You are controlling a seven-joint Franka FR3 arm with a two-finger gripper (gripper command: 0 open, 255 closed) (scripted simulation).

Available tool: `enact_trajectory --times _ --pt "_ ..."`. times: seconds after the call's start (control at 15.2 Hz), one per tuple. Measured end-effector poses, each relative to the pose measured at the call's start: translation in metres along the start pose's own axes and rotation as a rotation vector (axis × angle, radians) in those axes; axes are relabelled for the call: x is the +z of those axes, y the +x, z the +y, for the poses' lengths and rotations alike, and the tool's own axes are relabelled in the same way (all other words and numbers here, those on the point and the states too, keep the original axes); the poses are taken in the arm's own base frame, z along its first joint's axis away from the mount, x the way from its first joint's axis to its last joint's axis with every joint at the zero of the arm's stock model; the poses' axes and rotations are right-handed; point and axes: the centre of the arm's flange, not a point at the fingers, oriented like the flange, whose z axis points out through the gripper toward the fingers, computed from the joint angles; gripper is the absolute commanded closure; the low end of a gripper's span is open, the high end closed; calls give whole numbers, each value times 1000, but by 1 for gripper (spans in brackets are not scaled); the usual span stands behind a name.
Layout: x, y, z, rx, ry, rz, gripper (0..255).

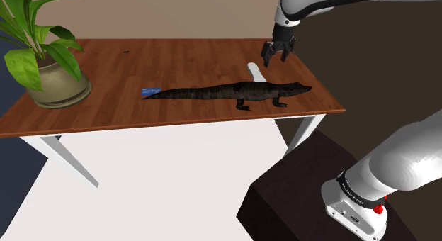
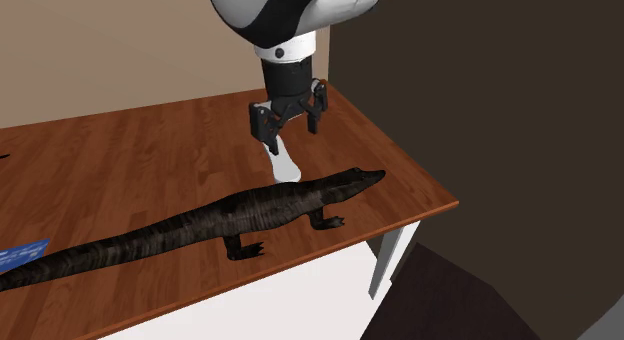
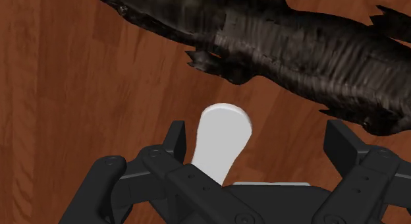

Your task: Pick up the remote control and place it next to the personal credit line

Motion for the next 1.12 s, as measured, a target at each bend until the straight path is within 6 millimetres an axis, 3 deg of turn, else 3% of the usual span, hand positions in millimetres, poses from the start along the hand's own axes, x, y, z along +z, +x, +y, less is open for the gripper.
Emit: enact_trajectory --times 0.86,1.12 --pt "101 137 49 234 54 -23 0" --pt "121 149 58 260 60 -25 0"
